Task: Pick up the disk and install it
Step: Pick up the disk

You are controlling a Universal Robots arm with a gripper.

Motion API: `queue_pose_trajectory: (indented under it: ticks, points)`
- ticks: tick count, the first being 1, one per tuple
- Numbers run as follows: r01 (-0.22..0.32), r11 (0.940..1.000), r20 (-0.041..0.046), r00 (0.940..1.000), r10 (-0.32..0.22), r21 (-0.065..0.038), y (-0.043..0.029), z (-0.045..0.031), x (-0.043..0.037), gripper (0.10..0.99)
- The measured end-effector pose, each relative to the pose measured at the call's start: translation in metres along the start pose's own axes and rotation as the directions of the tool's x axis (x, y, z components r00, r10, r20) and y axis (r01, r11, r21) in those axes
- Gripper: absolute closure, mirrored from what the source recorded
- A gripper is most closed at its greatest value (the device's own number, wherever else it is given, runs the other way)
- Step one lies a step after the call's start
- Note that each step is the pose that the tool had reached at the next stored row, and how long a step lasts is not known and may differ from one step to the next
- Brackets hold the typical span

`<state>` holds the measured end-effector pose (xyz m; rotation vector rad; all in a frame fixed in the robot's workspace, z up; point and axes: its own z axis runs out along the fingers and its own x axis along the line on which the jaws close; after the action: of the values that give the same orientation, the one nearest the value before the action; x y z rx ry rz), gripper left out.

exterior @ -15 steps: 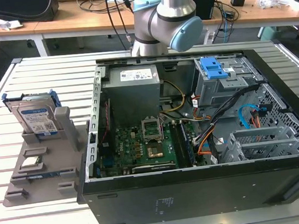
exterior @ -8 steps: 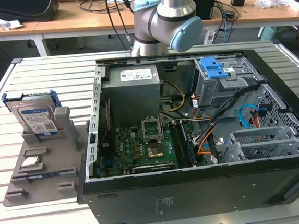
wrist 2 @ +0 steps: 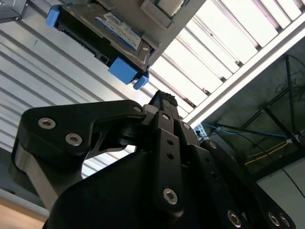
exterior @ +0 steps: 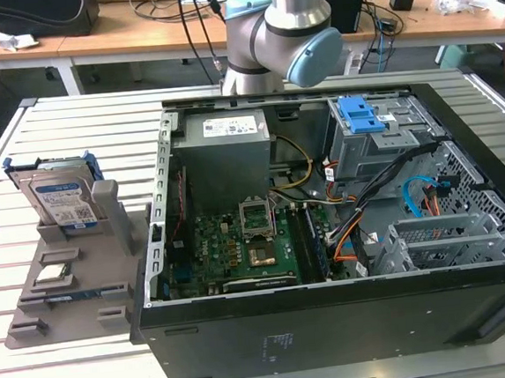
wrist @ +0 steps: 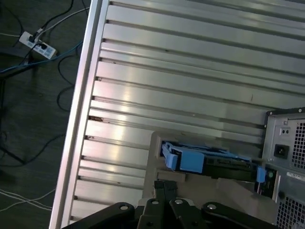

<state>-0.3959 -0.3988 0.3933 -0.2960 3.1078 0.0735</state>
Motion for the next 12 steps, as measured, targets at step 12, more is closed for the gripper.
queue_pose_trajectory:
  ticks: [12]
  points:
    - [0.205,0.9788,-0.0087,0.9787,-0.205,-0.006,0.0000,0.0000,0.0000,0.980]
